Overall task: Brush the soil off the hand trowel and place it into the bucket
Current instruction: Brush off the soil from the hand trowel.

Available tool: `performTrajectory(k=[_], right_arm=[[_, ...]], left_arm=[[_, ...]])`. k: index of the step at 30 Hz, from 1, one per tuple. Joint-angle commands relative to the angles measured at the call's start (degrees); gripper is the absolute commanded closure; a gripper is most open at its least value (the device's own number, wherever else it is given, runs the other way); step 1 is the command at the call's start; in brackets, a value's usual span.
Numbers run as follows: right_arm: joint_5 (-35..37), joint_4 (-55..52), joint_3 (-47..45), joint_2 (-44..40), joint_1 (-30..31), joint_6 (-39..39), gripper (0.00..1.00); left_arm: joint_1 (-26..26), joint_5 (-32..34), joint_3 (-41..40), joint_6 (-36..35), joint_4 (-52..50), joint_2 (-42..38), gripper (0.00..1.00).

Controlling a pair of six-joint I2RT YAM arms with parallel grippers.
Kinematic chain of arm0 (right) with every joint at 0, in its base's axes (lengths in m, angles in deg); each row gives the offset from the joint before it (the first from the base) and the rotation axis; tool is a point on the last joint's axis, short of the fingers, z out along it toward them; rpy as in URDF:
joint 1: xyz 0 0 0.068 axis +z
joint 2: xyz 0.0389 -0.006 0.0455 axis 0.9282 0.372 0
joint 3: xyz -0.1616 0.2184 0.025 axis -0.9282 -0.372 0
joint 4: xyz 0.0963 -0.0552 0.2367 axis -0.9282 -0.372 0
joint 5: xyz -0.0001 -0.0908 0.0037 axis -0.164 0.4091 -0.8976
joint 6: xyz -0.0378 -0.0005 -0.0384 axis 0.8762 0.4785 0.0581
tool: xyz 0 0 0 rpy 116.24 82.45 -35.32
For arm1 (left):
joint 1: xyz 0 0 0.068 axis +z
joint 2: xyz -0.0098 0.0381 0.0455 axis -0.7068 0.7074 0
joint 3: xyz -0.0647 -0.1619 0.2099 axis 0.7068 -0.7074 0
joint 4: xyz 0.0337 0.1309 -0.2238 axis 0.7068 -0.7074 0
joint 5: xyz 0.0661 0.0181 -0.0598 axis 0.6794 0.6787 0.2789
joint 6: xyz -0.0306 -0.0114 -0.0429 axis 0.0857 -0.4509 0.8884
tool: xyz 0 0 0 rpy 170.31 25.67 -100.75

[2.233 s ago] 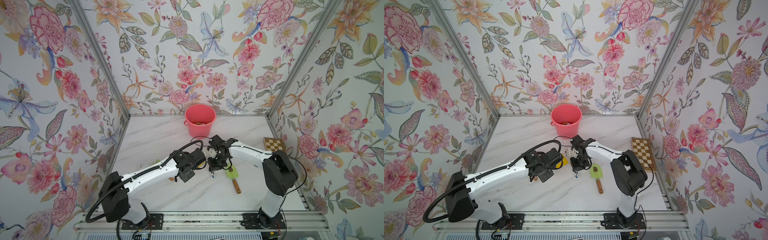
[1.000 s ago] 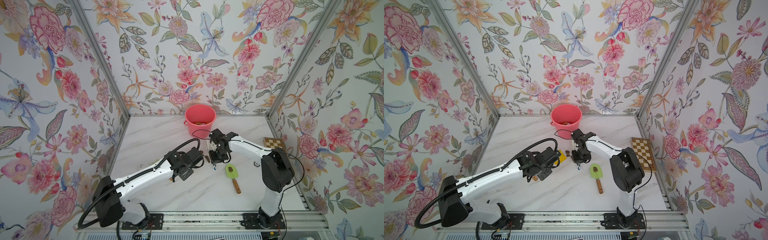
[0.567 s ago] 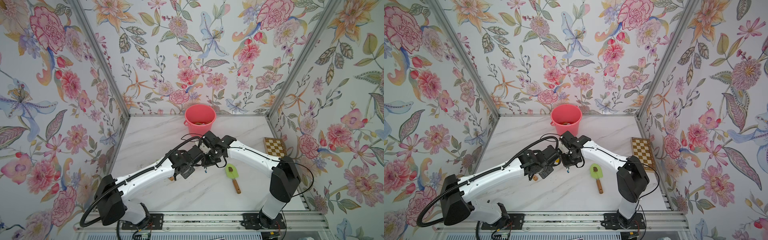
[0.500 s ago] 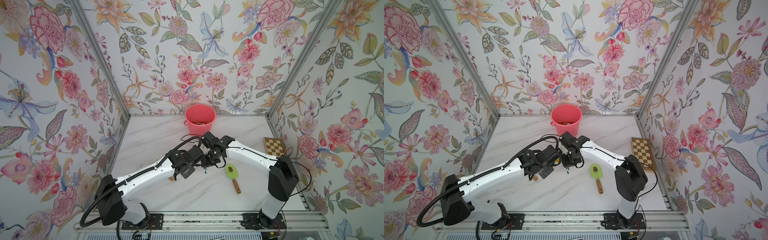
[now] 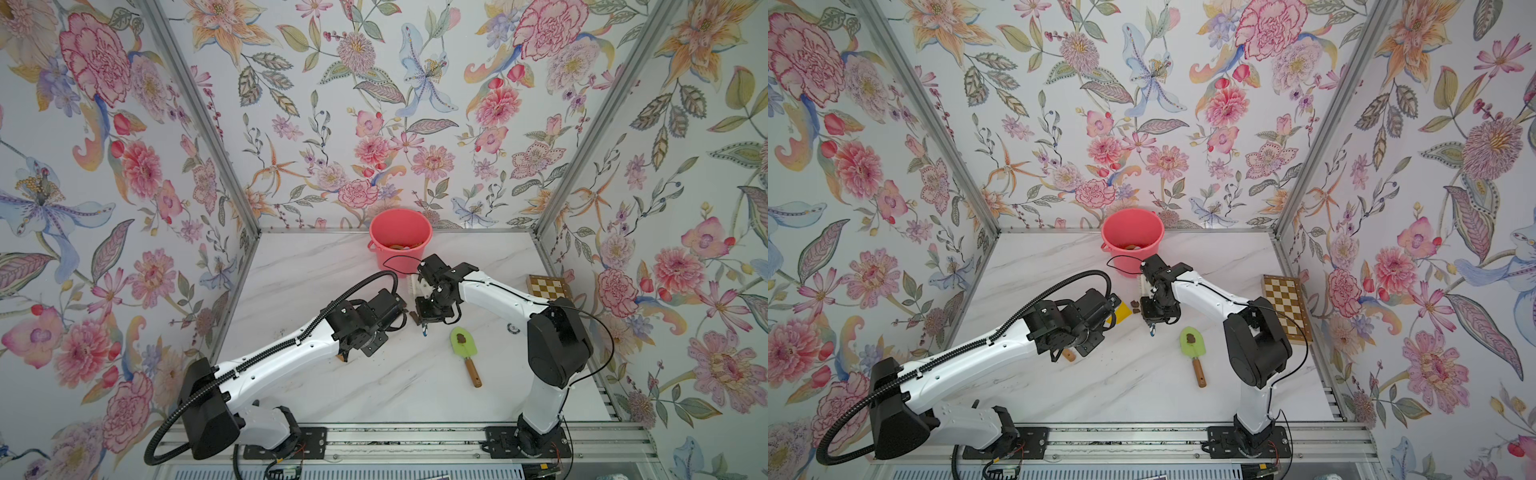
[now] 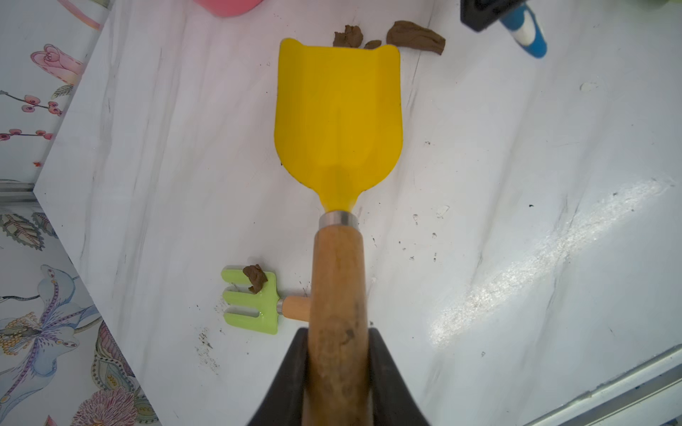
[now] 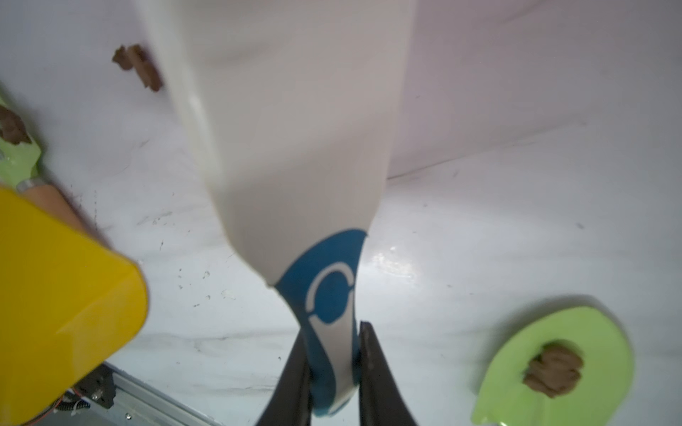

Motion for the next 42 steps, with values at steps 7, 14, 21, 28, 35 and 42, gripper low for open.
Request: performTrajectory(k=[7,14,21,28,35,42], right_arm=[[3.3,9.7,-6.7,-12.2,-3.0,0.0,1.0],[-0.6,24.9,-18.6,-22.2,-3.0,-3.2,1.0],[-3.9,33.4,-26.2,-28.3,-2.6,-3.9,1.0],[-4.9,35.3,-26.5,-24.9,1.1,-2.7,1.0],[-4.8,35.3,-26.1,-22.0,2.7,-1.4,1.0],[-3.9,32.8,-22.9,-21.6,3.9,0.6,1.0]], left_arm=[[17.0,-34.4,3.7,14.8,-0.3,1.8,0.92],[32.1,-68.6,-12.0,53.7,33.6,-3.5,0.97],[32.2,-67.4,-34.5,108.4,93.2,-7.2,1.0],[32.1,-66.9,-32.1,112.6,93.0,-6.6,1.0],[32.1,-68.7,-29.8,112.8,91.9,-6.1,1.0],[32.0,-69.5,-29.1,111.6,90.1,-6.2,1.0]])
